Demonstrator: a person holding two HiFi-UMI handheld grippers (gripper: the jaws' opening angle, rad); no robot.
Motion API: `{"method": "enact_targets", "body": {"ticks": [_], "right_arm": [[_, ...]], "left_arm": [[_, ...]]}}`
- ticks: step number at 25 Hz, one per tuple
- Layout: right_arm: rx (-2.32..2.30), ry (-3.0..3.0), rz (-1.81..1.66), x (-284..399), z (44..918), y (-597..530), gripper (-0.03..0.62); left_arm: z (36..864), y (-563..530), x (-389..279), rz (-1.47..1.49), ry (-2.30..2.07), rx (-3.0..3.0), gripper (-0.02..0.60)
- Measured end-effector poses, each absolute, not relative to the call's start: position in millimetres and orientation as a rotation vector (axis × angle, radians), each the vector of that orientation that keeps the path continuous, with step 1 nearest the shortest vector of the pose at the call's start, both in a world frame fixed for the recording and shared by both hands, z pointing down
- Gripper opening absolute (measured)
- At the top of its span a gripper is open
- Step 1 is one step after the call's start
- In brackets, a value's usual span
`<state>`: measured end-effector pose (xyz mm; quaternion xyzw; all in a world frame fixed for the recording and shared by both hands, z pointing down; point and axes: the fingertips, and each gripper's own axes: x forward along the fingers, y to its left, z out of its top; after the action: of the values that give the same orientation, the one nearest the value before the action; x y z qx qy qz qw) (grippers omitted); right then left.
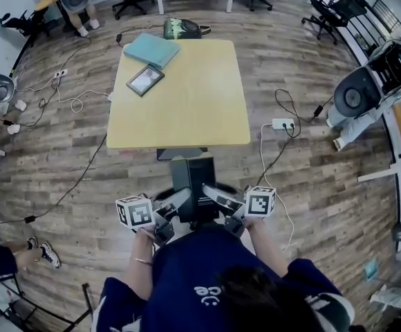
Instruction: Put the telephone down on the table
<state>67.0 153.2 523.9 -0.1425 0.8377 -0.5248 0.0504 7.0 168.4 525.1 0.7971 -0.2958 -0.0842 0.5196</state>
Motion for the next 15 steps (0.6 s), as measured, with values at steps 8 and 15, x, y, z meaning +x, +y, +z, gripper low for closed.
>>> {"method": "enact_targets", "body": {"ticks": [8, 15], "right_arm": [[-0.369, 2.570, -1.627, 91.7, 530.3, 92.5, 0.183], [-0.350, 2.558, -1.645, 95.8, 530.4, 64.2, 0.183]], "left_arm": [[530.6, 110.2, 31.4, -0.235, -0.763, 1.876, 0.172], [528.3, 82.6, 35.9, -0.243, -0.792, 1.865, 0.172]]}}
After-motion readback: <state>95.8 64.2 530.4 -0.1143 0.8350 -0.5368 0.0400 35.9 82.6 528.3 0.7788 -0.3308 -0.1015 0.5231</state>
